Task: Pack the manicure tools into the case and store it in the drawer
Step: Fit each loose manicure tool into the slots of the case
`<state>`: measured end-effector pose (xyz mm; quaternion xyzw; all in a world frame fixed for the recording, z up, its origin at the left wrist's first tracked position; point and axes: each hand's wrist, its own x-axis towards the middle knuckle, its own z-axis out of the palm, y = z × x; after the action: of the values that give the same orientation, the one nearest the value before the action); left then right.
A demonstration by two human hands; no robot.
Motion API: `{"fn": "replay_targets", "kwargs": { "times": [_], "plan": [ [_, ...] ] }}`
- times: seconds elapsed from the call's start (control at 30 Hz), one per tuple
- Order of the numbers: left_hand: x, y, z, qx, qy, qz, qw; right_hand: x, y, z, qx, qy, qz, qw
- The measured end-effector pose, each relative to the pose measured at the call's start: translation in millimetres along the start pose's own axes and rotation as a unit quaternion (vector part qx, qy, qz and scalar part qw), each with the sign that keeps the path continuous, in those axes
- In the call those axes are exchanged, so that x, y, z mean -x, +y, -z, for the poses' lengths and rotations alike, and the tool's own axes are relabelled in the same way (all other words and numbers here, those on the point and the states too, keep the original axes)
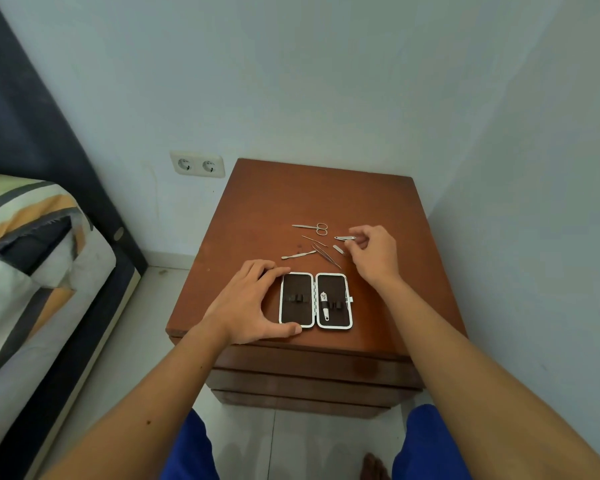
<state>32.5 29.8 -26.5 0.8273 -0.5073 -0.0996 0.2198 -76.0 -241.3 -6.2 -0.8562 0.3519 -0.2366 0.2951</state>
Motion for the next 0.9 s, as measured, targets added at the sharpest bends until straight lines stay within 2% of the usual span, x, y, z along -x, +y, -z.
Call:
{"fn": "replay_targets", "kwargs": {
  "times": [0.27,0.43,0.5,0.6,0.73,0.9],
  "plan": [
    [-1,0,1,0.003,0.002,-0.006,1.0,-7,2,-8,0.041,-0.016,-0.031,0.999],
    [0,1,1,0.003,0.003,-0.006,1.0,0,1,12,-0.018,-0.036,-0.014,0.999],
    [-1,1,1,0.001,0.001,-0.003,1.0,6,0,26,-0.09,-0.081,-0.011,0.993],
    [-1,1,1,0.0,-0.005,0.003,1.0,17,-1,47,-0.188,-0.192,-0.002,0.963],
    [-1,1,0,-0.002,0.002,0.002,1.0,26,-1,60,-0.134,-0.282,0.009,0.95],
    [0,3,1,0.0,0.005,-0.001,1.0,23,3,60,-0.074,-0.315,0.017,0.946]
  ]
}}
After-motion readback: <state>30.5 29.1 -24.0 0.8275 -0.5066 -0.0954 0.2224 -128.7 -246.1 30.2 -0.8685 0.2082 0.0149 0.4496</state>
